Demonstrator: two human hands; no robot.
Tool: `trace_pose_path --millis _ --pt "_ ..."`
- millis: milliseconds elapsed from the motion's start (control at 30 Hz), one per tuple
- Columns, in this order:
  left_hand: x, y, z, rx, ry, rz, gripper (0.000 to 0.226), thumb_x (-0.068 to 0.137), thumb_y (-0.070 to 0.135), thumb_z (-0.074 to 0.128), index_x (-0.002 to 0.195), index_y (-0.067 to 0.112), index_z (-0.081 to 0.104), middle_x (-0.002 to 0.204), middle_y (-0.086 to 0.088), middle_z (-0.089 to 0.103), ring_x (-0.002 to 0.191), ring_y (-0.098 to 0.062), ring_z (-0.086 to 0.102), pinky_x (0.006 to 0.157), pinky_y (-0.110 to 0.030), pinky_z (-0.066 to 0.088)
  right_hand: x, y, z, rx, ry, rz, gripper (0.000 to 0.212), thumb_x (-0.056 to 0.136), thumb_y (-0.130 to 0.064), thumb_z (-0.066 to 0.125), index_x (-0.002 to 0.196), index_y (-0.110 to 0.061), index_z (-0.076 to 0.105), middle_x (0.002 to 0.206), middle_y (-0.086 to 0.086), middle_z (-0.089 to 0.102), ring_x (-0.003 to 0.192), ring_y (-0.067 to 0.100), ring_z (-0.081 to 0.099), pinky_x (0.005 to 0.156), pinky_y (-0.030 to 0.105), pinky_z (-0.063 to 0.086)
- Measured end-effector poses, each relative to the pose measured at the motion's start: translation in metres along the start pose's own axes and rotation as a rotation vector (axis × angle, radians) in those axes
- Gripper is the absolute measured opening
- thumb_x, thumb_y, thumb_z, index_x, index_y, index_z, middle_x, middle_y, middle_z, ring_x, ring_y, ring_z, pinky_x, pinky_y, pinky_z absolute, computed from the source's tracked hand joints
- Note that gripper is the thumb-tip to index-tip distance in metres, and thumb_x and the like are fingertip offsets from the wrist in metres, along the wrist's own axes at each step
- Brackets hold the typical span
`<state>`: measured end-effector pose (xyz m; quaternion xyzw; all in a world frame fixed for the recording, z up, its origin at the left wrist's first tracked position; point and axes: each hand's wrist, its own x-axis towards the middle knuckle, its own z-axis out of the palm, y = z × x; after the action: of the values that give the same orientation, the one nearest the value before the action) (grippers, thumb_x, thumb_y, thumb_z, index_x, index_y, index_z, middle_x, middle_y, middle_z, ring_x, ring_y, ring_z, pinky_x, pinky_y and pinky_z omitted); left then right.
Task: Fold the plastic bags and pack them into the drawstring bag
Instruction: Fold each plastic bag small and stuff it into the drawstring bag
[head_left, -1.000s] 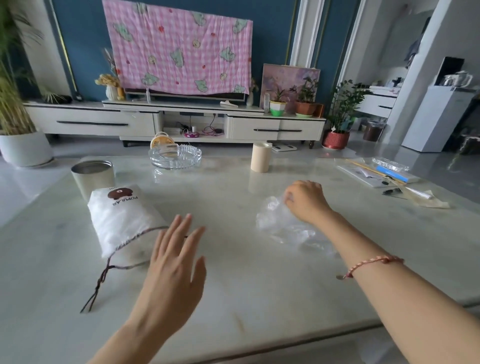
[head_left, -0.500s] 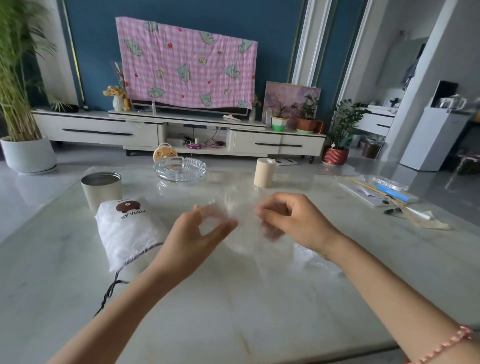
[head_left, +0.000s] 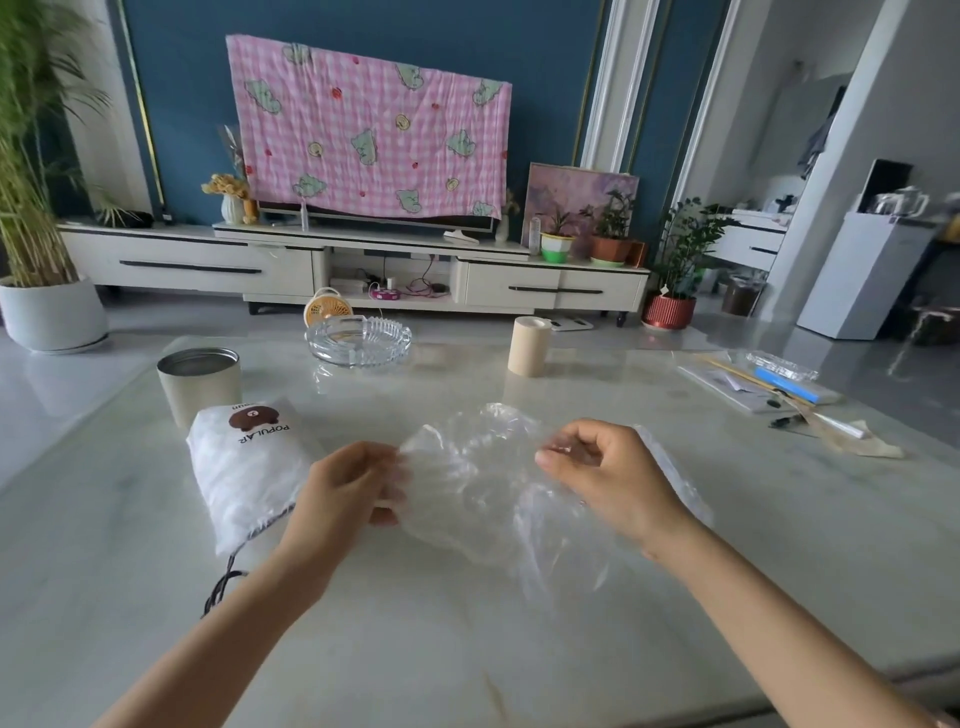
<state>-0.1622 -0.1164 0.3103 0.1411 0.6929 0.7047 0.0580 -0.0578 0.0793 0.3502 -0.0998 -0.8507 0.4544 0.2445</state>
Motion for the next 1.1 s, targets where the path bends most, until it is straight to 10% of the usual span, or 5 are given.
trace_pose_path --millis 234,534,634,868,1101 --pt "-0.032 -0.004 -0.002 0.316 0.22 0.491 0.02 0.089 0.013 0.048 0.09 0.027 0.062 0.091 0.022 0.062 0.084 0.009 0.057 0.069 -0.001 0.038 -0.058 0.041 0.043 -0.571 -0.128 -0.831 0.017 0.072 -0.007 0.059 0.087 -0.015 0.061 0.102 -0.001 0.068 0.1 0.011 0.055 0.085 0.023 0.043" --pt "-0.043 -0.078 0.033 0.919 -0.383 0.501 0.05 0.095 0.03 0.021 0.137 0.021 0.045 0.145 0.01 0.038 0.14 -0.008 0.024 0.107 -0.007 0.002 -0.087 0.054 0.062 -0.267 -0.053 -0.425 0.014 0.085 -0.021 0.05 0.088 -0.022 0.063 0.098 -0.011 0.064 0.095 0.004 0.058 0.087 0.009 0.041" --pt "-0.041 -0.093 0.03 1.193 -0.433 0.445 0.052 0.089 0.04 0.026 0.115 0.021 0.066 0.123 0.001 0.063 0.117 -0.018 0.058 0.105 -0.034 0.031 -0.067 0.054 0.071 -0.349 -0.084 -0.23 0.044 0.09 -0.033 0.029 0.121 -0.017 0.058 0.128 -0.001 0.056 0.122 0.005 0.045 0.101 0.003 0.023" --pt "-0.054 -0.104 0.028 1.329 -0.364 0.37 0.076 0.095 0.056 0.007 0.115 0.014 0.068 0.118 -0.017 0.064 0.106 -0.036 0.063 0.104 -0.034 0.01 -0.048 0.093 0.061 -0.816 -0.388 0.027 0.129 0.039 -0.08 -0.037 0.15 -0.031 0.006 0.158 -0.004 -0.007 0.144 0.01 -0.009 0.113 0.03 -0.013" --pt "-0.056 -0.102 0.018 1.213 -0.325 0.459 0.068 0.098 0.05 0.01 0.12 0.014 0.063 0.128 -0.014 0.059 0.128 -0.03 0.043 0.11 -0.042 0.008 -0.067 0.08 0.044 -0.402 -0.192 -0.054 0.073 0.078 -0.074 0.03 0.119 -0.02 0.055 0.135 -0.001 0.047 0.129 0.002 0.033 0.109 0.019 0.022"
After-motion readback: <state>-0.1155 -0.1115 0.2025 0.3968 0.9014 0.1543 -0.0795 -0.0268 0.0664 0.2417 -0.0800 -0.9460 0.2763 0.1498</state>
